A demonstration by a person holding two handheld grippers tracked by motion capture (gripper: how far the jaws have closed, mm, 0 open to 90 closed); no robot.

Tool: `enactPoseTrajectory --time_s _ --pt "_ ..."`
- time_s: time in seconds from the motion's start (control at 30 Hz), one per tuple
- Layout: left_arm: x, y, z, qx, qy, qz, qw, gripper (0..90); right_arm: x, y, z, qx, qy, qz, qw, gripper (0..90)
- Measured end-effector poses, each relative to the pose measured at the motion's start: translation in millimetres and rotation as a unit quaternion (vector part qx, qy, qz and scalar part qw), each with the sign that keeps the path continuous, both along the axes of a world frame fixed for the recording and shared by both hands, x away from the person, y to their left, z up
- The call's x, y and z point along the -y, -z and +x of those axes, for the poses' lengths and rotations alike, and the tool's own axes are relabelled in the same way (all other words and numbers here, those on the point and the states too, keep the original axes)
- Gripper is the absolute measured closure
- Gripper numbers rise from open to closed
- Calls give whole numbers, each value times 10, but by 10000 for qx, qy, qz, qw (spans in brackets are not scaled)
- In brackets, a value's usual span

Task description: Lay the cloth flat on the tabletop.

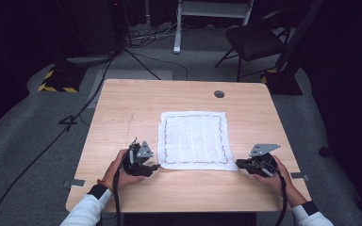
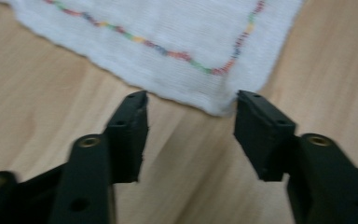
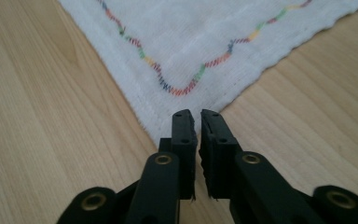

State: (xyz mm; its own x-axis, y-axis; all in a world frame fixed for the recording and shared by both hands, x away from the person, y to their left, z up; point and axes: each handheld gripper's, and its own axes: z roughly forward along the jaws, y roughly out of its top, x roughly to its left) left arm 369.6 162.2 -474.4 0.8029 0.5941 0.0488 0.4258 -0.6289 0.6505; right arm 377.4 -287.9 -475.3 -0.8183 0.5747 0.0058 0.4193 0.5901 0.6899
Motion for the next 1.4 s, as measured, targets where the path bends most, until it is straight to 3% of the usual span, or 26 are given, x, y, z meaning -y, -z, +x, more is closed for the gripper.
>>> enactPoseTrajectory --time_s 0.07,0.17,0.27,0.33,0.4,0.5,0.53,0.6,0.67,0.77,0.87,1.03,1.17,1.4 --pt "-39 -3 61 3 -147 -82 9999 276 -7 -38 0 72 37 73 9999 787" --pt "-75 -10 148 40 -289 -209 9994 224 -80 -69 13 229 20 81 9997 730" --pt "-77 -26 226 106 -279 -178 9994 215 -176 -104 36 337 -22 121 9994 679" --pt "-75 -38 283 67 -268 -225 9994 217 -251 -116 67 286 -92 202 9993 635" --pt "-57 -46 348 171 -398 -192 9989 232 -338 -112 91 314 -194 180 9992 607" --pt "-55 -62 469 121 -465 -360 9982 236 -496 -99 121 277 -384 215 9986 565" --pt "-47 -64 490 237 -505 -333 9979 236 -558 -97 126 299 -452 199 9983 562" --pt "-27 -67 562 173 -488 -267 9983 232 -695 -99 137 329 -598 204 9975 549" --pt "-19 -75 616 192 -541 -338 9978 229 -852 -109 149 401 -709 201 9965 537" --pt "14 -72 644 425 -571 -271 9971 236 -1112 -123 156 496 -942 214 9941 528" --pt "28 -64 698 399 -586 -205 9973 236 -1368 -125 144 566 -1182 176 9912 512" --pt "-10 -73 800 464 -760 -438 9951 241 -1729 -90 140 577 -1491 192 9869 497" --pt "-11 -45 887 291 -794 -410 9956 226 -1963 -47 138 528 -1690 213 9840 493" --pt "-45 -27 963 320 -941 -390 9943 225 -2306 47 96 437 -1928 177 9801 485"
